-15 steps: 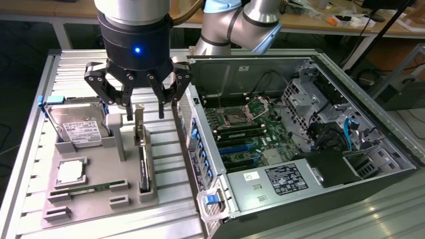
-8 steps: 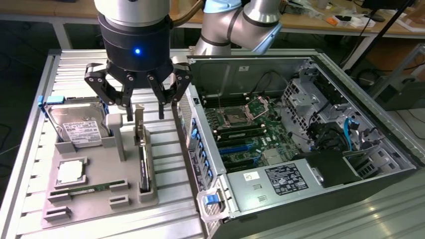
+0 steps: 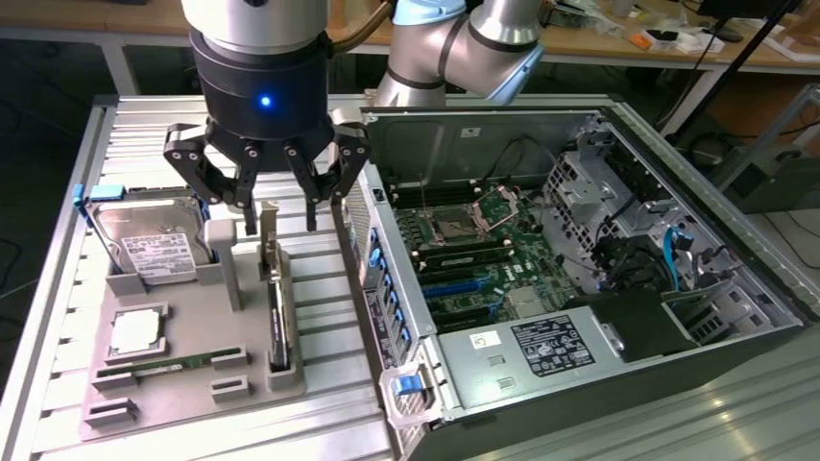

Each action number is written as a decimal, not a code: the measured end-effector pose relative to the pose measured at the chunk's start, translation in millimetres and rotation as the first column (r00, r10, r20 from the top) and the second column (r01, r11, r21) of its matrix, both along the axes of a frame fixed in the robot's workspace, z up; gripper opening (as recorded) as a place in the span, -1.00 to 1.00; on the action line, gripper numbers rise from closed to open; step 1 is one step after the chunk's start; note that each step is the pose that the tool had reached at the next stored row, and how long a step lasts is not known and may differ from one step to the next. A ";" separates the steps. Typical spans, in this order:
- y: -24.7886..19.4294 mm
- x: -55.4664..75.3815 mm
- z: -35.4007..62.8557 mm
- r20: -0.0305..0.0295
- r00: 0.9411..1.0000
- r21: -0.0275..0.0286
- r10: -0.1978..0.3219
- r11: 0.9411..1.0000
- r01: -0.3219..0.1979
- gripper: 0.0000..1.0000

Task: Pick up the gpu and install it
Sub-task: 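Pick up the gpu and move the gpu toward the slot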

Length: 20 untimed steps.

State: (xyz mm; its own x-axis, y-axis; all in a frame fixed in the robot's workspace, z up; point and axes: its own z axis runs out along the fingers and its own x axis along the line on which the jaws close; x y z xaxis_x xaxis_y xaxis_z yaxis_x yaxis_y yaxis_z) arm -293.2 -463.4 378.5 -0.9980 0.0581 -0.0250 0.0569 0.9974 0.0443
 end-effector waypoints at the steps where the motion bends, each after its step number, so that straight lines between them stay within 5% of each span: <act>1: 0.0 0.0 -0.2 0.000 1.000 0.000 0.000 1.000 0.000 0.08; 20: 0.0 0.0 -3.8 0.000 1.000 0.000 0.000 1.000 0.000 0.08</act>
State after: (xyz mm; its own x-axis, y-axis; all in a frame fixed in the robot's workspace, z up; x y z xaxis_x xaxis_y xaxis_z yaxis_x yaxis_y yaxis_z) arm -293.2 -463.3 374.6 -0.9980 0.0581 -0.0250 0.0569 0.9974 0.0439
